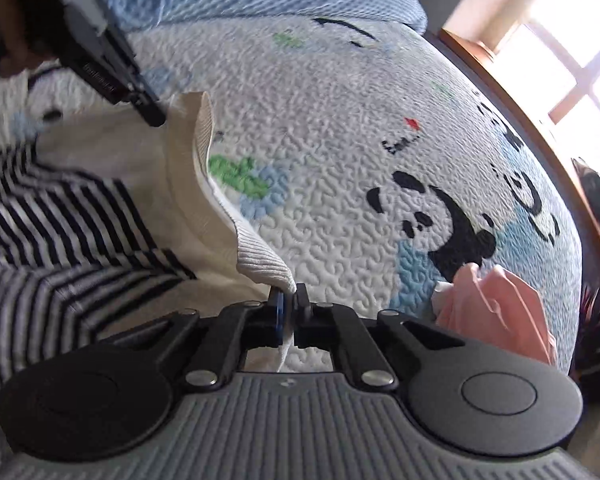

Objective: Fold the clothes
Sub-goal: 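Hold the sweater hem with both grippers and shake it out in the air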

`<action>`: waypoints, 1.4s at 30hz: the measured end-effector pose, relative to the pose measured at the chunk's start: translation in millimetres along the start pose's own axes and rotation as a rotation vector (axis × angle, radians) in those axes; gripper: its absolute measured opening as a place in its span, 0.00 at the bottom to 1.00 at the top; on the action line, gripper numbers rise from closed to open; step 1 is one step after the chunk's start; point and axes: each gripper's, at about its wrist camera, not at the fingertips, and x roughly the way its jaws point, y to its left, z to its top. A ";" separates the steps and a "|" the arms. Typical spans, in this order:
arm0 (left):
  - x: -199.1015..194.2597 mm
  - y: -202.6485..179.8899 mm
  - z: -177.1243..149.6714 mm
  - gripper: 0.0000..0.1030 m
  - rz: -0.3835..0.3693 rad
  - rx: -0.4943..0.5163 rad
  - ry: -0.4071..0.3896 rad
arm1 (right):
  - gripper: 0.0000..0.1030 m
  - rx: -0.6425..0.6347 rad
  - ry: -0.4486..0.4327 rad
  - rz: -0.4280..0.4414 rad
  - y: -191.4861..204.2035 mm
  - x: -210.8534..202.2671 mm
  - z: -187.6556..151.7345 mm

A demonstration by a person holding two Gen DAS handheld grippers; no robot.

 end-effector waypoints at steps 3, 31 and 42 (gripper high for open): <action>-53.9 0.5 14.6 0.04 -0.003 0.022 -0.040 | 0.04 0.101 0.003 0.043 -19.1 -41.3 16.9; -536.9 -87.1 69.1 0.04 -0.077 0.204 -0.512 | 0.04 0.126 -0.189 -0.019 -10.5 -470.5 150.4; -612.4 -109.4 30.4 0.04 -0.081 0.275 -0.405 | 0.04 0.116 -0.193 0.042 15.6 -534.0 145.1</action>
